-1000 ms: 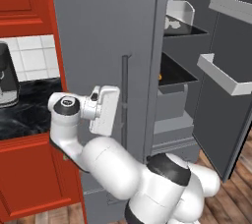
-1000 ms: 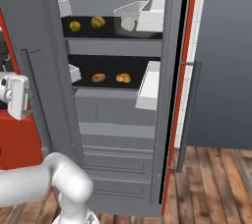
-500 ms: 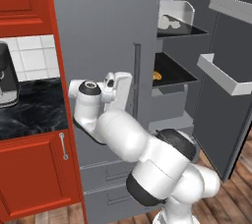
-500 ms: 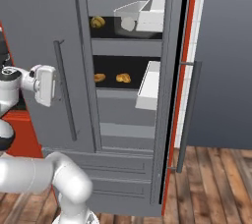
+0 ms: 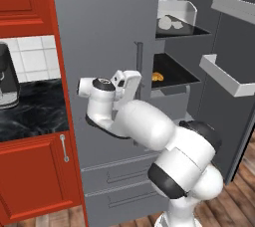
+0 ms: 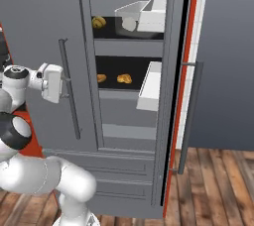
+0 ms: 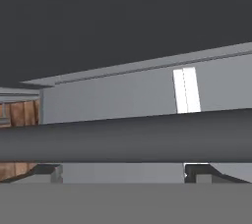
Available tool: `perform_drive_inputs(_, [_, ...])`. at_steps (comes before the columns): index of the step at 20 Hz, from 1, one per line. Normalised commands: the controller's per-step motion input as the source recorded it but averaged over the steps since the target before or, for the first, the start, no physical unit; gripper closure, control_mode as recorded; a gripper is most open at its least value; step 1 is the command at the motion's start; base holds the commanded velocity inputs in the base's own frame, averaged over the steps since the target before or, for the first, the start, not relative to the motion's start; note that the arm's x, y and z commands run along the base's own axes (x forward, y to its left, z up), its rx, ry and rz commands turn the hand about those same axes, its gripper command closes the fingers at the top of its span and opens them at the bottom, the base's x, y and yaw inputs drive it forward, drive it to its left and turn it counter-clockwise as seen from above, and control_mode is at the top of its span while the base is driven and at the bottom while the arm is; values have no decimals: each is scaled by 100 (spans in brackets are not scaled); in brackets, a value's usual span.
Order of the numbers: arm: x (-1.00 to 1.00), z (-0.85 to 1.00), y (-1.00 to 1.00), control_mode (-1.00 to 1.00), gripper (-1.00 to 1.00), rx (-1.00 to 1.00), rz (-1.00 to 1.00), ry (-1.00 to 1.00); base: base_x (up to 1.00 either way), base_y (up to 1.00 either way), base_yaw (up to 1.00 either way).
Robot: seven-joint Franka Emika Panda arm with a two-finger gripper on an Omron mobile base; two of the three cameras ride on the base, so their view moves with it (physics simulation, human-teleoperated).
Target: Place the tupperware on the top shelf of the fridge. Make space for the tupperware among the existing items by rearranging them on the shelves if needed. Close the fridge door when finished.
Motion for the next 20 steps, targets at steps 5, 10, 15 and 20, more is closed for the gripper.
perform_drive_inputs(5, [-75, 0, -56, -100, -100, 1, 53, -47, 0, 0, 0])
perform_drive_inputs(10, [-100, 26, -54, -100, -100, 5, 31, -63, 0, 0, 0])
perform_drive_inputs(15, [-100, 70, -71, -100, -100, 44, 2, -41, 0, 0, 0])
perform_drive_inputs(20, [-100, 52, -64, -100, -100, 61, 2, -17, 0, 0, 0])
